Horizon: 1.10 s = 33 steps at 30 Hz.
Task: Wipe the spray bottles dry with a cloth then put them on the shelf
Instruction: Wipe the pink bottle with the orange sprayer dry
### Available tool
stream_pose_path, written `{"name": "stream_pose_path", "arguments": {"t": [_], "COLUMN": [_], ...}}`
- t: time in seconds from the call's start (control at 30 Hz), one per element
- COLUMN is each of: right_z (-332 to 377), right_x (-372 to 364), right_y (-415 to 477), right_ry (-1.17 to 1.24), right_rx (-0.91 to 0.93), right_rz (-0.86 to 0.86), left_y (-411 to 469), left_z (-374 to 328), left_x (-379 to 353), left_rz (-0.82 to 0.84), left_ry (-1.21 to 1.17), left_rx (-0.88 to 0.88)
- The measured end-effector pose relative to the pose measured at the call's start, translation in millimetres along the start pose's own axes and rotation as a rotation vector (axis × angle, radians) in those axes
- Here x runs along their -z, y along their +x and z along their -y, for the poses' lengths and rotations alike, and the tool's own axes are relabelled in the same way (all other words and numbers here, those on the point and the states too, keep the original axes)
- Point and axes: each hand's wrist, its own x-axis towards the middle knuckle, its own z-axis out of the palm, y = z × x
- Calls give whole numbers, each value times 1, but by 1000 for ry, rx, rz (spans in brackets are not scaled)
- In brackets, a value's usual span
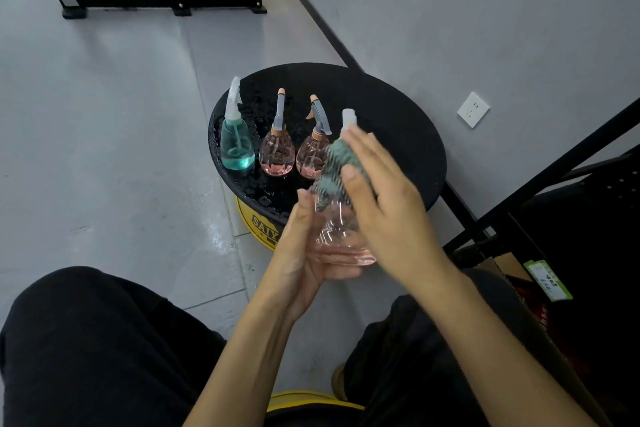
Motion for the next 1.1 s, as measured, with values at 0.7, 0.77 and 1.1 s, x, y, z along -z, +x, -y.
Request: {"name": "stream_pose_path", "arguments": {"t": [0.7, 0.77, 1.1], "right_z": [-6, -5, -8], "right_x": [-11, -14, 0], "right_y": [9, -3, 12], "right_ry": [9, 1, -28], "right_rx": [-75, -79, -72], "right_rz": [-49, -15, 20], "left_y": [5, 5, 7], "left_z": [6, 5, 7], "left_x": [5, 8, 8], "left_rz": [82, 57, 28], "left_ry": [-35, -45, -2], "left_rx": [-45, -51, -7]}}
